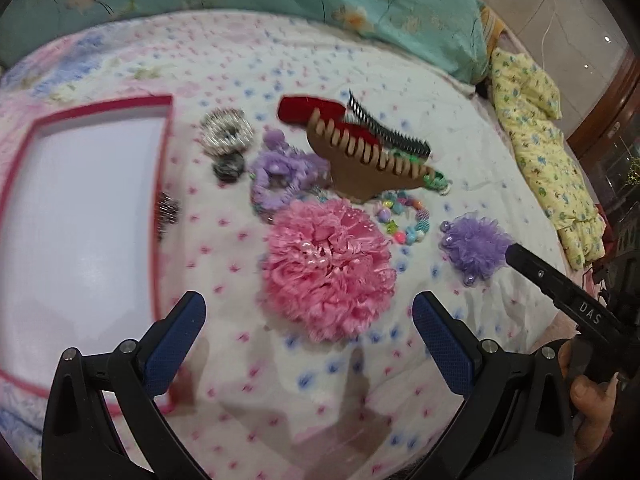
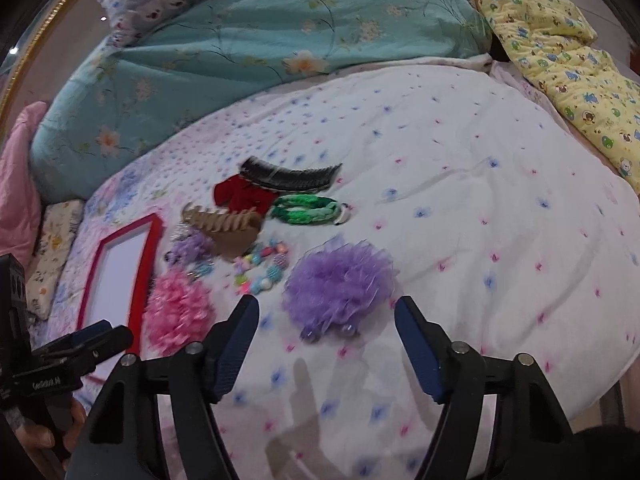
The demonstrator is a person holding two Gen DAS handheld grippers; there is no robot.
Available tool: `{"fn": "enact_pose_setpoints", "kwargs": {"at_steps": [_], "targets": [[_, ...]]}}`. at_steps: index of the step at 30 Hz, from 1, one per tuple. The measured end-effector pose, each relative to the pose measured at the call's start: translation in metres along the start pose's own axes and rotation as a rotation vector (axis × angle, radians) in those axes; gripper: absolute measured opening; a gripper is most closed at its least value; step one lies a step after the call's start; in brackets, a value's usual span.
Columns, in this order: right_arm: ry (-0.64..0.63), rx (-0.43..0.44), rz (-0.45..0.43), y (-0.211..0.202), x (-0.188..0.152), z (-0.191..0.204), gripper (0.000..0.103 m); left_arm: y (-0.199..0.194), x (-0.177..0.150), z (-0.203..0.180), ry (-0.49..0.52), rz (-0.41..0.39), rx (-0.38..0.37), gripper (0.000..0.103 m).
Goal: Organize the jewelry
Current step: 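Grasp the pink flower scrunchie with the left tool while the right tool grasps the purple tulle flower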
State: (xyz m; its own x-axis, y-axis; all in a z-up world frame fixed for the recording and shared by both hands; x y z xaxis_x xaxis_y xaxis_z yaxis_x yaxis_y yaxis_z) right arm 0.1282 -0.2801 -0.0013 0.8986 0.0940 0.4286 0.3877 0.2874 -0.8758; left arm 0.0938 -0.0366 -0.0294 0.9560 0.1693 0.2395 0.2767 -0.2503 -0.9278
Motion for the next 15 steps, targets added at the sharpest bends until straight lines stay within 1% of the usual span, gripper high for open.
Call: {"fn": "enact_pose_setpoints", "kwargs": {"at_steps": [2,3,4,5,6,7,8,9,10,11,13,15], "targets": [[0.013,-0.005,0.013,0.009,0.006,-0.003,0.069,0.012,0.006,-0.001,-0.004,0.021,-0.014,0.103],[0.016,-0.014,0.019,0.012,0.007,-0.004,0.066,0.014,0.007,-0.001,-0.006,0.020,-0.014,0.100],[0.023,-0.026,0.028,0.018,0.009,-0.006,0.058,0.017,0.008,-0.001,-0.005,0.021,-0.011,0.088],[0.031,-0.028,0.036,0.022,0.011,-0.008,0.053,0.020,0.009,-0.002,-0.001,0.031,-0.018,0.081],[0.042,-0.021,0.045,0.027,0.012,-0.011,0.043,0.023,0.010,-0.001,0.004,0.047,-0.034,0.067],[0.049,-0.018,0.055,0.032,0.012,-0.012,0.036,0.027,0.010,-0.001,0.007,0.060,-0.048,0.053],[0.052,-0.017,0.061,0.035,0.011,-0.014,0.031,0.030,0.010,0.000,0.011,0.072,-0.054,0.047],[0.054,-0.014,0.062,0.038,0.010,-0.015,0.022,0.031,0.010,0.000,0.015,0.080,-0.057,0.038],[0.053,-0.014,0.061,0.039,0.009,-0.016,0.016,0.033,0.008,-0.002,0.026,0.084,-0.058,0.027],[0.048,-0.009,0.055,0.038,0.008,-0.016,0.012,0.032,0.007,-0.003,0.033,0.083,-0.058,0.025],[0.036,-0.007,0.031,0.032,0.004,-0.013,0.009,0.027,0.004,-0.005,0.044,0.073,-0.061,0.020],[0.031,0.010,0.011,0.025,0.003,-0.009,0.009,0.019,0.000,-0.004,0.052,0.059,-0.071,0.020]]}}
Point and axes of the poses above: each gripper's, at about its wrist camera, not at the fingertips, and y roughly the way its jaws point, z to its left, x to its top, the point moved 1 cm from there along y, roughly the way its jaws point, and after that the axes turned 15 degrees about z, right-handed, at the moved point
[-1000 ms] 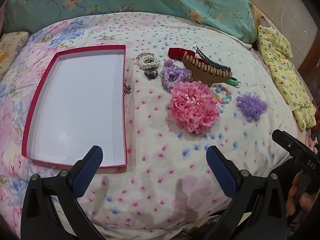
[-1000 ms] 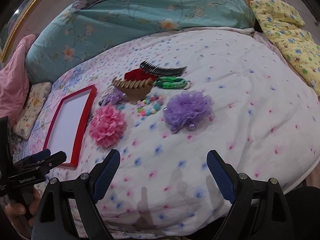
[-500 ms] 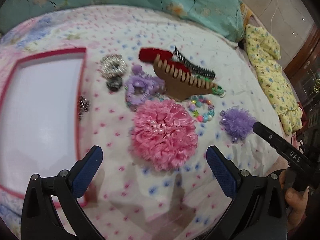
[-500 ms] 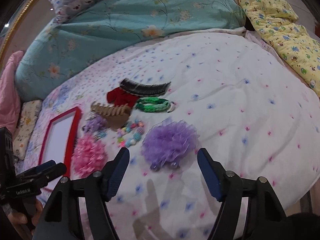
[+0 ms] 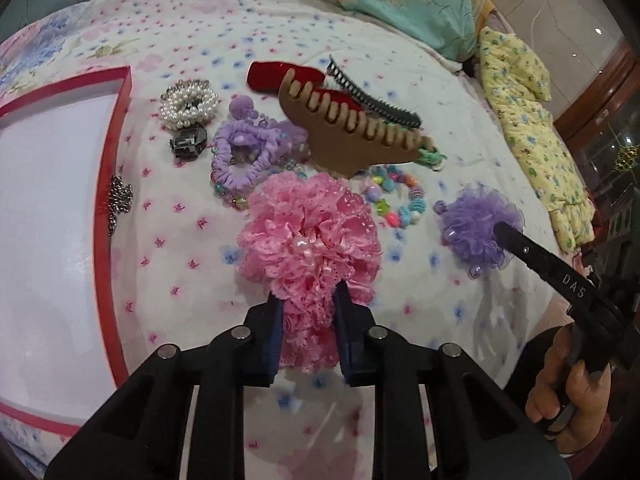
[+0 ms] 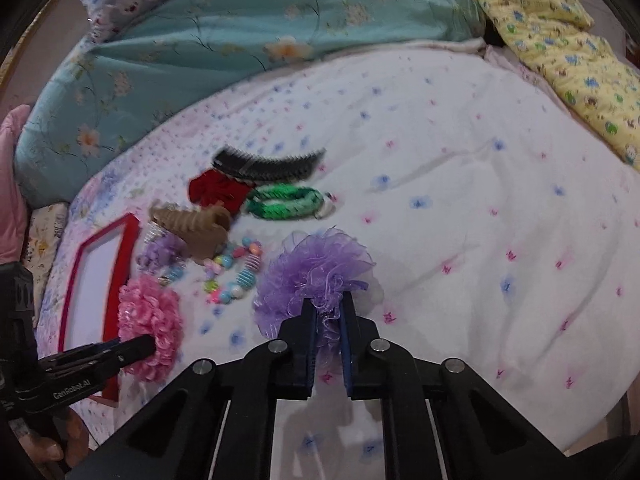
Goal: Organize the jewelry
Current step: 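Grasp the pink flower scrunchie with the left tool while the right tool grasps the purple tulle flower, then carry both flowers into the red-rimmed tray and open both tools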
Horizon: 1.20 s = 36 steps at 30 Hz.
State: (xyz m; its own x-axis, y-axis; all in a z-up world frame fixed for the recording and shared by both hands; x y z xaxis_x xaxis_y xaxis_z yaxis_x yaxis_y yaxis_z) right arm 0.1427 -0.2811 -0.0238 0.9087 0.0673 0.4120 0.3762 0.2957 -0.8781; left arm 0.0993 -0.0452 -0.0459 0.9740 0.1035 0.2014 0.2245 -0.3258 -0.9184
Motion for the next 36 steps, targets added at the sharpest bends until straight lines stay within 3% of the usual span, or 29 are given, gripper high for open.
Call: {"fn": "enact_pose_setpoints", "kwargs": {"at_steps": [9,16,25,36], "targets": [[-0.071,0.125,-0.039,-0.031,-0.014,0.041,0.008,-0.046,-0.036,0.025,-0.041,-0.082,0.012,0.020],[-0.190,0.268,-0.004,-0.032,-0.028,0.105,0.008,-0.085,-0.064,0.071,-0.153,-0.162,0.048,0.020],[-0.352,0.386,0.091,-0.011,-0.052,0.200,0.008,-0.109,-0.085,0.128,-0.278,-0.215,0.094,0.020],[-0.410,0.425,0.235,0.045,-0.066,0.257,0.009,-0.105,-0.097,0.179,-0.360,-0.197,0.124,0.020]]}}
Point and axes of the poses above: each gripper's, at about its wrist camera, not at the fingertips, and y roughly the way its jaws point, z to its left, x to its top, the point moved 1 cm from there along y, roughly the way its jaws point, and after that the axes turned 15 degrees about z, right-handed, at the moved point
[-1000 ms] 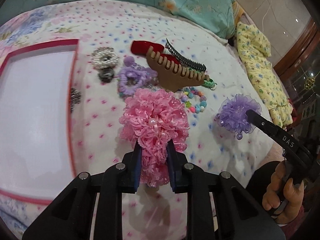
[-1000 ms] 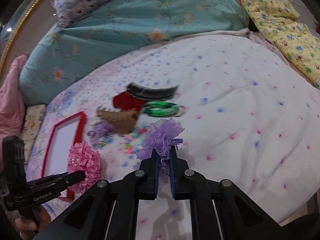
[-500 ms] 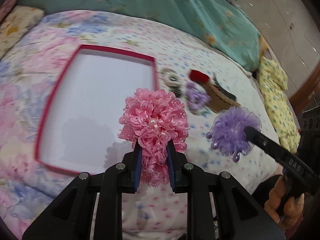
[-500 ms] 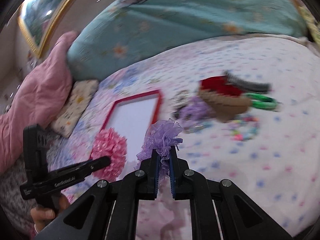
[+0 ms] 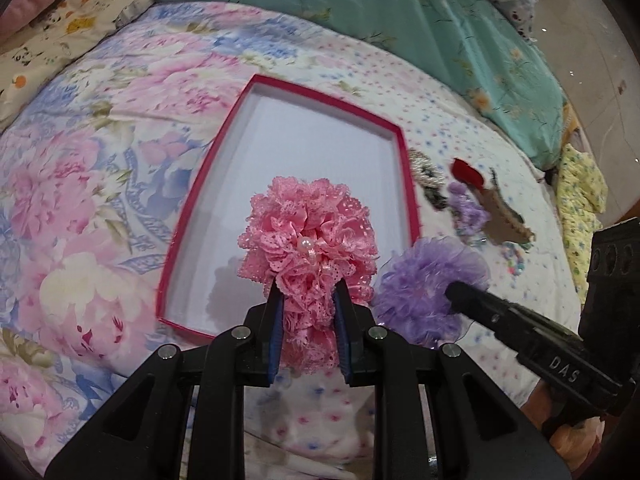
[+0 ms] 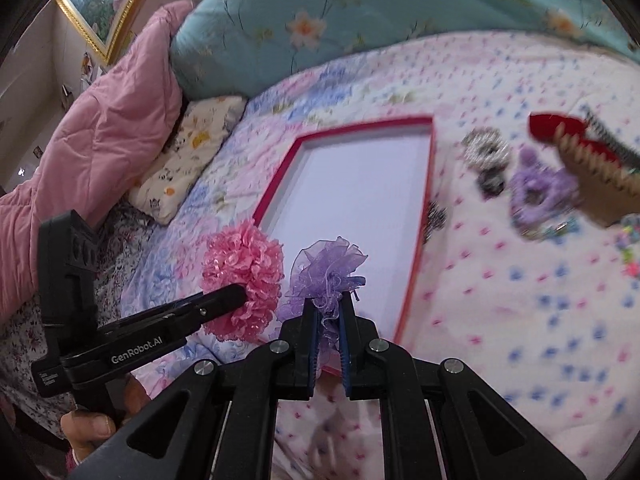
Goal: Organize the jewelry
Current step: 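Carry both flowers into the red-rimmed tray and open both tools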
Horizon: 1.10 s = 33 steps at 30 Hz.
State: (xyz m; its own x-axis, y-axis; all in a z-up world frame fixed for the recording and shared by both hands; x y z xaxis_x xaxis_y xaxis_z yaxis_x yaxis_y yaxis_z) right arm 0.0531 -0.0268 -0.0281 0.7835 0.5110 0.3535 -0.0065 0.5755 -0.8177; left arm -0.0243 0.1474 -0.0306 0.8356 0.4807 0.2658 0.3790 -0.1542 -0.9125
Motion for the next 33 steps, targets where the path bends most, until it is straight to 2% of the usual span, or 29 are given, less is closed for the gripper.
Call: {"fn": "enact_pose_setpoints", "kwargs": {"at_steps": [4,8,12,14,17,19,20,22,24,30,33], "targets": [[0.022,0.019,0.063,0.026,0.001,-0.004,0.009,0.017,0.003,0.010,-0.022,0.042,0.011,0.020],[0.024,0.001,0.087,0.042,0.003,-0.006,0.009,0.030,0.003,0.022,-0.069,0.081,0.022,0.020],[0.034,-0.017,0.107,0.052,0.003,-0.013,0.010,0.035,0.003,0.030,-0.095,0.085,0.020,0.021],[0.040,-0.025,0.107,0.054,0.003,-0.015,0.013,0.035,0.003,0.030,-0.096,0.085,0.027,0.024],[0.039,-0.014,0.112,0.057,0.005,-0.017,0.015,0.035,0.003,0.030,-0.097,0.086,0.036,0.039],[0.037,-0.011,0.111,0.057,0.004,-0.016,0.020,0.033,0.001,0.029,-0.097,0.081,0.045,0.048],[0.038,-0.008,0.110,0.056,0.004,-0.016,0.022,0.031,0.000,0.029,-0.099,0.074,0.045,0.050],[0.040,0.003,0.103,0.052,0.004,-0.015,0.034,0.028,0.000,0.028,-0.103,0.069,0.047,0.056],[0.035,-0.002,0.091,0.047,0.002,-0.015,0.035,0.023,-0.001,0.028,-0.106,0.059,0.051,0.059],[0.038,-0.007,0.048,0.023,-0.004,-0.017,0.035,0.008,-0.004,0.024,-0.106,0.037,0.042,0.059],[0.053,-0.001,0.023,0.007,-0.009,-0.023,0.040,0.003,-0.005,0.016,-0.092,0.028,0.039,0.059]]}}
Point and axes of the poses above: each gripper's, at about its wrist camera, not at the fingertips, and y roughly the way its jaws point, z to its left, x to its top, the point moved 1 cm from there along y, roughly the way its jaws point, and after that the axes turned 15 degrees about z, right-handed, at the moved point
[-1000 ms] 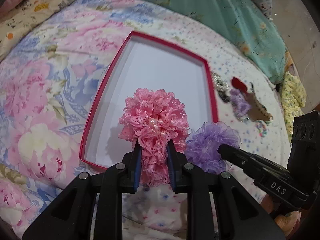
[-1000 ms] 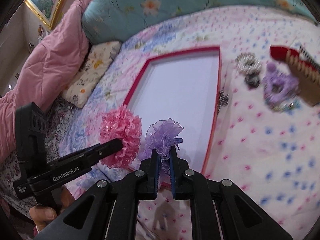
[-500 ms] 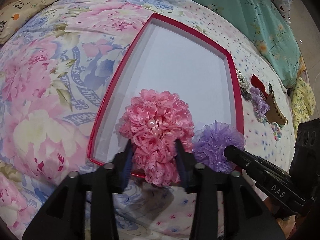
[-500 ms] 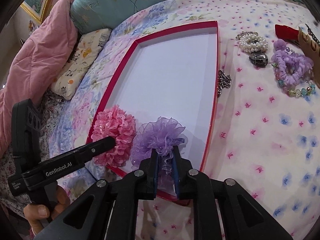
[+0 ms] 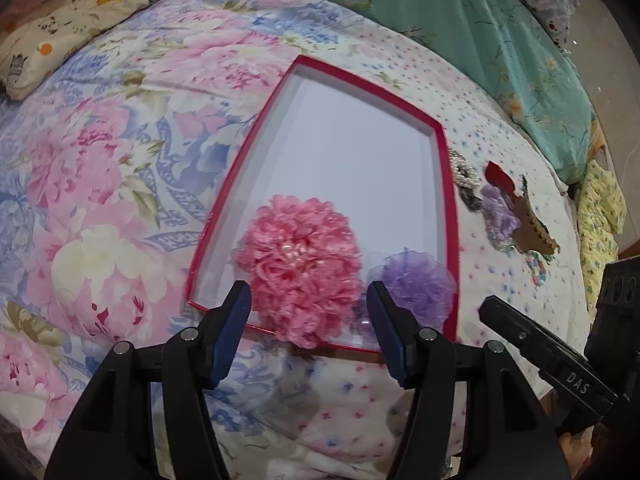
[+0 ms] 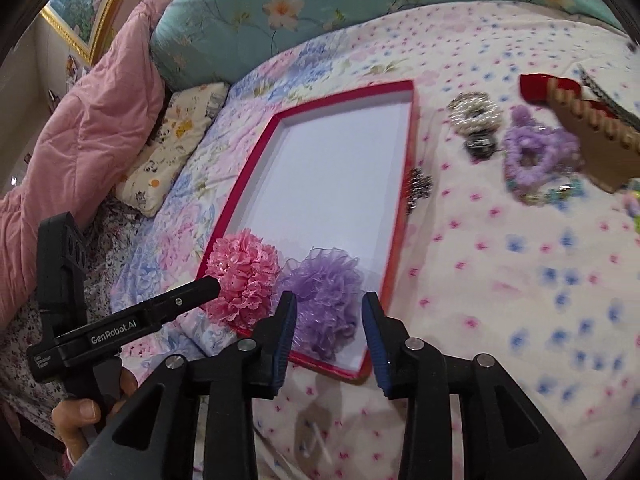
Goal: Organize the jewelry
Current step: 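Carry both flowers into the red-rimmed tray and open both tools, then grasp the purple scrunchie with the left tool while the right tool grasps the beaded bracelet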
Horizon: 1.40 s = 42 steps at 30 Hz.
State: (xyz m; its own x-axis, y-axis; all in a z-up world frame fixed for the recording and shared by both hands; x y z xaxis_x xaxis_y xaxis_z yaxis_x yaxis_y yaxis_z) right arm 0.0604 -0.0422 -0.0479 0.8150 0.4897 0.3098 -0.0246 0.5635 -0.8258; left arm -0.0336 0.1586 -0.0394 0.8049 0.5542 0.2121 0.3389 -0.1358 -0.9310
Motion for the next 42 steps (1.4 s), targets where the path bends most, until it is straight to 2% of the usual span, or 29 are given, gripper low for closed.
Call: {"fn": "enact_pose_setpoints", "kwargs": {"at_steps": [10,27,42], "targets": [[0.086,-0.002,-0.049,-0.036,-0.024,-0.035,0.044,-0.003,-0.005,-0.039,0.077,0.006,-0.023,0.062],[0.224,-0.074,-0.165,-0.096,-0.058,-0.113,0.044,0.012,-0.011,-0.107,0.215,0.060,-0.072,0.062],[0.305,-0.155,-0.233,-0.125,-0.052,-0.162,0.044,0.023,0.003,-0.168,0.329,0.063,-0.096,0.062]]}}
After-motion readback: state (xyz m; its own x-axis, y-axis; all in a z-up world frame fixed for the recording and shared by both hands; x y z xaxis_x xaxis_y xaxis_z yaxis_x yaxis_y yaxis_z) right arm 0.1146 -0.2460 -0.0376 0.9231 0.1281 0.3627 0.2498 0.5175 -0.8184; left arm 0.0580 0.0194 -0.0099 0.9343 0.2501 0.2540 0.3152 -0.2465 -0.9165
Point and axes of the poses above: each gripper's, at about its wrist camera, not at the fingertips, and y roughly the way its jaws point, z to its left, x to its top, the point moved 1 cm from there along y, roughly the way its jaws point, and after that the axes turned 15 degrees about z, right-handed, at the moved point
